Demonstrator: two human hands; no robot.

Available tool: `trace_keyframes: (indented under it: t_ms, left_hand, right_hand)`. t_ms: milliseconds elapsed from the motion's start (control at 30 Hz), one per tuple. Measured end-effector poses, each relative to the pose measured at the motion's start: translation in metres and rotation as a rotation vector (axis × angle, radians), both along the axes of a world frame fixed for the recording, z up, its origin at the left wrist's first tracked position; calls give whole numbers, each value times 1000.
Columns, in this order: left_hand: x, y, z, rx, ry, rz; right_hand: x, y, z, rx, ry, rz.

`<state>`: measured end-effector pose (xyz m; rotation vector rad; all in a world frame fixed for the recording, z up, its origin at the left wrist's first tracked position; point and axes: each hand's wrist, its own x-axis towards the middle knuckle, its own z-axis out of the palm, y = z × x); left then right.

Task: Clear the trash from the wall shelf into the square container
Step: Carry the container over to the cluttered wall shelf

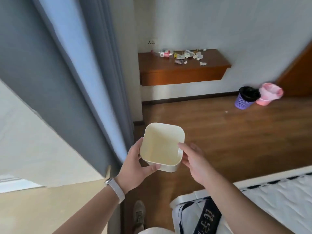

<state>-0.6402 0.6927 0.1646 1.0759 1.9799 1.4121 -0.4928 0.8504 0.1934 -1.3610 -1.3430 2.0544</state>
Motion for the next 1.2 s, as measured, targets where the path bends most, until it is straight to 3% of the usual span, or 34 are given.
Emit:
trace_keyframes:
  t_ms: [267,633,867,1200]
  left_hand:
    - [-87,95,6,21,10,-139]
    - [-121,241,6,-33,-7,-322]
    - [-155,352,-1,-127,-15,-307]
    - [-171,531,56,-95,37,-262]
  right_hand:
    - [-69,74,10,50,30,-99]
    - [-74,184,7,14,36,-281]
    - [-114,307,-27,3,5,-218]
    - [-138,494,13,94,64,-211]
